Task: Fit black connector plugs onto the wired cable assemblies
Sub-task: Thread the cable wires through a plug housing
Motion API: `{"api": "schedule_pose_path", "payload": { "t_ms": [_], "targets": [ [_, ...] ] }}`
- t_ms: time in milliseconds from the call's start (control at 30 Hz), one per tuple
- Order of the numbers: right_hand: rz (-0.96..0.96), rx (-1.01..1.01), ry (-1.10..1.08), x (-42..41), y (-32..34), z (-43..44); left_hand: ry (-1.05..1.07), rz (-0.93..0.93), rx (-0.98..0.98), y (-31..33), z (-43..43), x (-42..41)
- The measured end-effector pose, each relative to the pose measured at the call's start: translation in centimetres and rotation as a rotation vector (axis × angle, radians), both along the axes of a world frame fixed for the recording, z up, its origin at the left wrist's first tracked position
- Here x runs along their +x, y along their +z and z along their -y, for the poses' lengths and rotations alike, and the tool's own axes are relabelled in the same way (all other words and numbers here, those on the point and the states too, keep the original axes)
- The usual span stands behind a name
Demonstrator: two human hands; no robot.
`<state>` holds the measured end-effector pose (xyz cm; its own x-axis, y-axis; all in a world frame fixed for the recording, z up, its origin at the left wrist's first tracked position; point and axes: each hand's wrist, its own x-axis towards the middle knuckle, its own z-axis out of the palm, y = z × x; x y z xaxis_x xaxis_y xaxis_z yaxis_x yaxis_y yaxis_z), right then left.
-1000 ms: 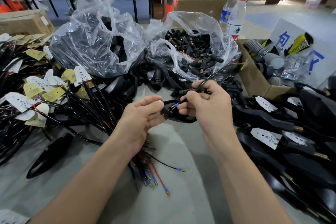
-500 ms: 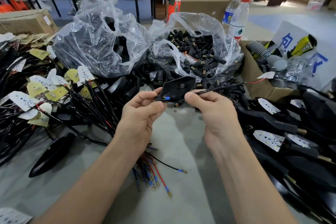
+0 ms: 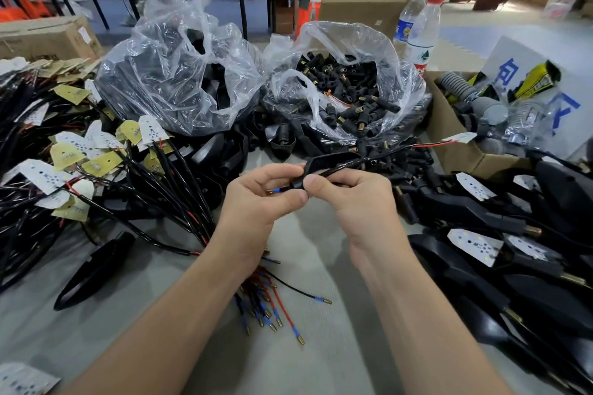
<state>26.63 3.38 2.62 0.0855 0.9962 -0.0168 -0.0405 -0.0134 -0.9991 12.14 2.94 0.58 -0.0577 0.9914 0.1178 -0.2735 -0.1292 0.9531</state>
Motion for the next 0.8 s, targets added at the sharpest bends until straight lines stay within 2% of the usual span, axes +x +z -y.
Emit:
{"api": "schedule_pose_path", "payload": {
  "t_ms": [67, 200, 300, 367, 467, 500, 700, 800],
  "targets": [
    [0.074, 0.030, -0.005, -0.1, -0.1, -0.1, -0.030, 0.001, -0.013, 0.2, 0.0, -0.3],
    [0.182, 0.101, -0.009, -0.3, 0.2, 0.0, -0.069, 0.125, -0.083, 0.5, -0.5, -0.7],
    [0.202, 0.188, -0.147, 0.2, 0.6, -0.1, 0.012, 0.205, -0.103, 0.7, -0.7, -1.0],
    [0.096, 0.173, -0.236, 1.3, 0.7, -0.5, 0.030, 0.250, -0.119, 1.0, -0.9, -1.5],
    [-0.345, 0.016, -0.085, 1.9, 0.7, -1.1, 0.003, 0.269, -0.169, 1.0, -0.9, -2.0],
    [-0.407, -0.026, -0.047, 1.7, 0.7, -1.0, -0.008, 0.272, -0.190, 0.9, -0.9, -2.0],
    [-0.535, 0.022, -0.110, 1.8, 1.2, -1.2, -0.008, 0.321, -0.321, 0.9, -1.3, -2.6],
    [-0.547, 0.050, 0.009, 2.2, 1.0, -1.1, 0.012, 0.410, -0.399, 0.8, -1.4, -2.6]
  ]
}}
